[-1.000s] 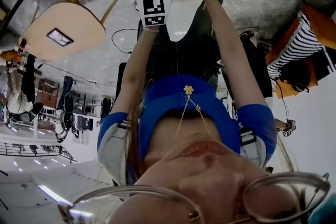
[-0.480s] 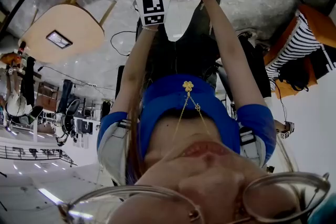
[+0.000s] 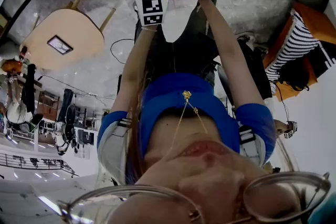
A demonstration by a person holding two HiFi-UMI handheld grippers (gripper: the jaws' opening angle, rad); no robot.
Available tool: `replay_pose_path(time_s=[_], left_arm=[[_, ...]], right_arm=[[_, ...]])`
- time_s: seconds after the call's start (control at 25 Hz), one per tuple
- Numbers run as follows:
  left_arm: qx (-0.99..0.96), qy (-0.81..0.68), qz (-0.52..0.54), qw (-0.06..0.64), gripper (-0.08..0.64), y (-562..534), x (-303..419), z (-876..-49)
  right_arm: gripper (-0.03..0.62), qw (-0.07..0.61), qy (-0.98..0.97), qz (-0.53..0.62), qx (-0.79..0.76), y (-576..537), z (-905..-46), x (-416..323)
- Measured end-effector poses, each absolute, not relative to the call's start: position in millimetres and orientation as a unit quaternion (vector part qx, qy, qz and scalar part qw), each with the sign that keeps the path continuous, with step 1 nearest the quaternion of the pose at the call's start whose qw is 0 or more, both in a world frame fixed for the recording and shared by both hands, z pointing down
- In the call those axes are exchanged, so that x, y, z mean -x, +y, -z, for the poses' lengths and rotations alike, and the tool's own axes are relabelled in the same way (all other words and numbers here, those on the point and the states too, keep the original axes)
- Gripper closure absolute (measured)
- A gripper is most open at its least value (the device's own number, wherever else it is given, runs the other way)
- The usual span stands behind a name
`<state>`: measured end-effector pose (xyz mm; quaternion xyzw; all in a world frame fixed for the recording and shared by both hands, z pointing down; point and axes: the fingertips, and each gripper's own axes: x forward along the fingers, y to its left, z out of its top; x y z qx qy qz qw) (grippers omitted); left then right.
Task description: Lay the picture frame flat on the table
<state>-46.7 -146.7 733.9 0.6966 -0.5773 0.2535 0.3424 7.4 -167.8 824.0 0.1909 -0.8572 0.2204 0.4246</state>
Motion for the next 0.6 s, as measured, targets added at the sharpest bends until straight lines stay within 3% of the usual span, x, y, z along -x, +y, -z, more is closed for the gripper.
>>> replay_pose_path(time_s=[0.6], left_arm=[[-0.711,-0.593,-0.239,0.295,0.563,-166.5,48.1,-654.6]], right_arm=[[0.591,0.359,-0.893,-0.184,-0.2,-185.2,-696.2,7.4]])
